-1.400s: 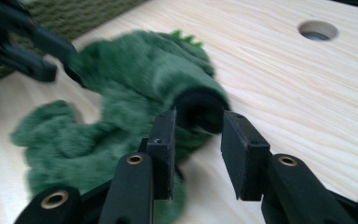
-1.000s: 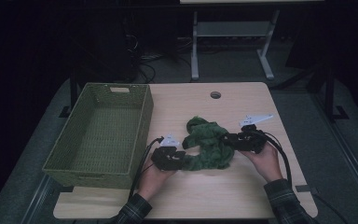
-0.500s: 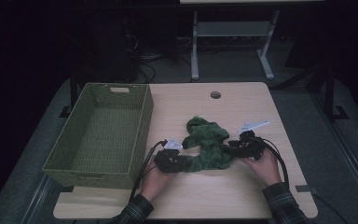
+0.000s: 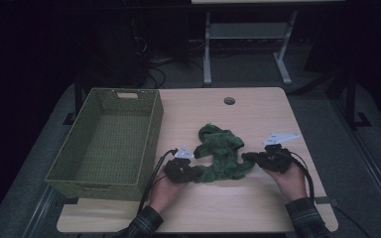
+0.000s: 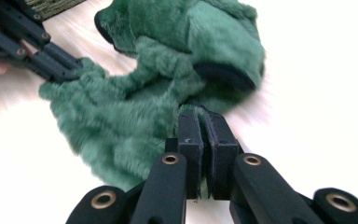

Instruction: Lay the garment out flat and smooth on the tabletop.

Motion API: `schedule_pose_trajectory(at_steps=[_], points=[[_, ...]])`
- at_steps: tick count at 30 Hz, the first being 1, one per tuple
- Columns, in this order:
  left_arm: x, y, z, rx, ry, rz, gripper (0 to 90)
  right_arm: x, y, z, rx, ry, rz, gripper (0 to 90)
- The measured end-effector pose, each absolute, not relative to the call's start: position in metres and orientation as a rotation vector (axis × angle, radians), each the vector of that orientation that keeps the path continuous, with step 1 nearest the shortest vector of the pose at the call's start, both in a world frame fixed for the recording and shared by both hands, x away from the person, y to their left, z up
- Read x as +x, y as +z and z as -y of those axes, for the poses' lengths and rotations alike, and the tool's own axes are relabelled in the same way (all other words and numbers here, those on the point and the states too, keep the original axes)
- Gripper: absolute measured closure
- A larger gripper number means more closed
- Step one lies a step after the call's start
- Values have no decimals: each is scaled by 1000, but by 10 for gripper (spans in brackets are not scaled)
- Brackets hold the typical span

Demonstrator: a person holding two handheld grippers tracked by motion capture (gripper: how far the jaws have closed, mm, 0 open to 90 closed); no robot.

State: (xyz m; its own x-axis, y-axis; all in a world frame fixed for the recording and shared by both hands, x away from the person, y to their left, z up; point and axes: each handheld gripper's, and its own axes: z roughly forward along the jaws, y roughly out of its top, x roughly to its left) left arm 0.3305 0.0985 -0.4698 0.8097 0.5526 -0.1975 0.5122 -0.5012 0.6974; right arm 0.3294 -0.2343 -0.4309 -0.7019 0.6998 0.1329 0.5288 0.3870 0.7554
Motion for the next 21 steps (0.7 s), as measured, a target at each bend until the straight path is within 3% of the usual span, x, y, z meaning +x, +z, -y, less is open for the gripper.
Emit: schedule_pose_trajectory(at_steps=[14, 21], points=[[326, -467, -98, 2201, 61, -783, 804, 262, -451, 286, 1206, 1176, -2410, 796], [323, -447, -102, 2140, 57, -757, 815, 264, -439, 289, 1176, 1243, -2367, 822]])
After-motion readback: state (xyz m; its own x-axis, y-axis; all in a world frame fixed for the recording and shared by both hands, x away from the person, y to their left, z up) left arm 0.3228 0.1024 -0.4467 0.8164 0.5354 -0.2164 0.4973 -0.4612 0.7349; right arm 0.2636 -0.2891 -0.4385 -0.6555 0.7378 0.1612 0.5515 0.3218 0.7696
